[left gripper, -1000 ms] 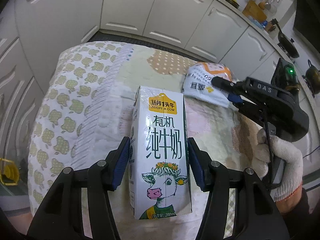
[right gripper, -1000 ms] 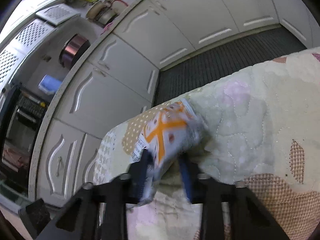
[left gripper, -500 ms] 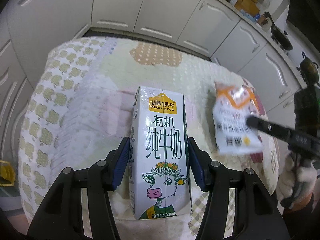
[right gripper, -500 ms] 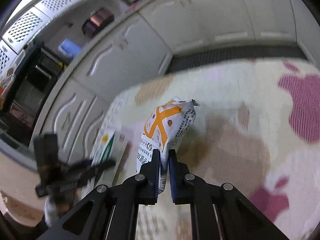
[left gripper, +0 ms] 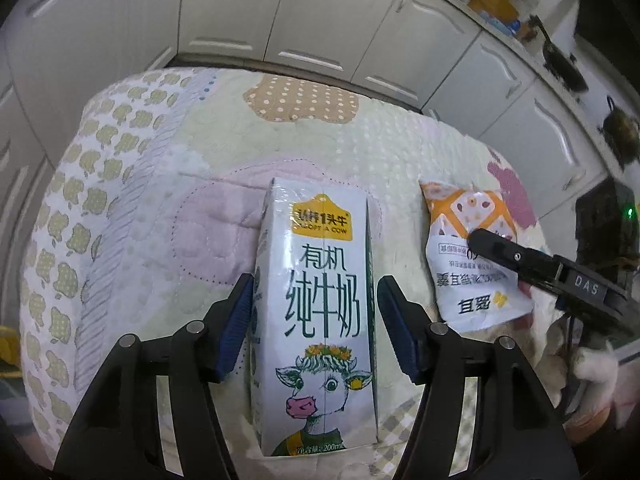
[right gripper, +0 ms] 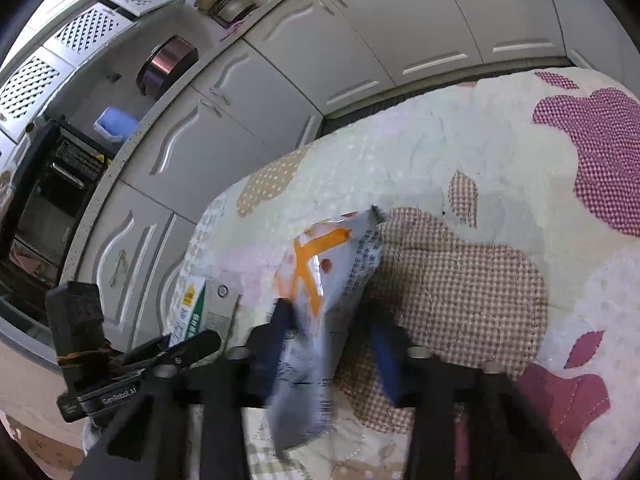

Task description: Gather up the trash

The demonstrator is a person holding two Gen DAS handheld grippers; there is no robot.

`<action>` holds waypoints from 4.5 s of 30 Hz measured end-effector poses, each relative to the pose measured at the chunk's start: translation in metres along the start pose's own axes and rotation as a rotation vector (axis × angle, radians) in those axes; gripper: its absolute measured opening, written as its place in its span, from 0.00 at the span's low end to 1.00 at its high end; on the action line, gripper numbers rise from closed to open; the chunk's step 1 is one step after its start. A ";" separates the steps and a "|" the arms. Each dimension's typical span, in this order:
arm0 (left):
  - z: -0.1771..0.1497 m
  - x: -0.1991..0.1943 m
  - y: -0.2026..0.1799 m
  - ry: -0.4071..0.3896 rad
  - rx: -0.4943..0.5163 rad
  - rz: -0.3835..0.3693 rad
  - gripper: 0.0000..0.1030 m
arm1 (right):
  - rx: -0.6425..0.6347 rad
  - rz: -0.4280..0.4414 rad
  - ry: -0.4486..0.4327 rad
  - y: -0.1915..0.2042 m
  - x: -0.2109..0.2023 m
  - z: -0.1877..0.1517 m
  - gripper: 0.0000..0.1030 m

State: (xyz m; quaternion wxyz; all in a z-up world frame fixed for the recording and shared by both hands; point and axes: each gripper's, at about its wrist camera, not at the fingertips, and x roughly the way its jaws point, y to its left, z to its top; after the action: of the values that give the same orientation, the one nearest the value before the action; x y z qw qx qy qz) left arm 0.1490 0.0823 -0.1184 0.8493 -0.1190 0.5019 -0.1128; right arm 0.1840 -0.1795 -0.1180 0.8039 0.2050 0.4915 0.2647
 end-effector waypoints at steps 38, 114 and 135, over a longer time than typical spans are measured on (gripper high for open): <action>-0.035 0.004 -0.223 -0.023 0.268 -0.186 0.53 | 0.029 -0.224 -0.288 -0.084 -0.223 -0.090 0.21; -0.056 -0.050 -0.301 -0.318 0.333 -0.126 0.83 | 0.056 -0.582 -0.633 -0.076 -0.292 -0.129 0.90; -0.067 -0.067 -0.300 -0.414 0.389 0.025 0.83 | 0.034 -0.575 -0.634 -0.067 -0.293 -0.136 0.90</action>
State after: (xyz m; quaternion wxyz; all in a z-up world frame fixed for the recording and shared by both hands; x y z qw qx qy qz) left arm 0.0369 -0.1868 0.0003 0.9419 0.0318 0.2880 -0.1700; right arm -0.0337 -0.4063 -0.0166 0.9527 0.1442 0.2618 -0.0545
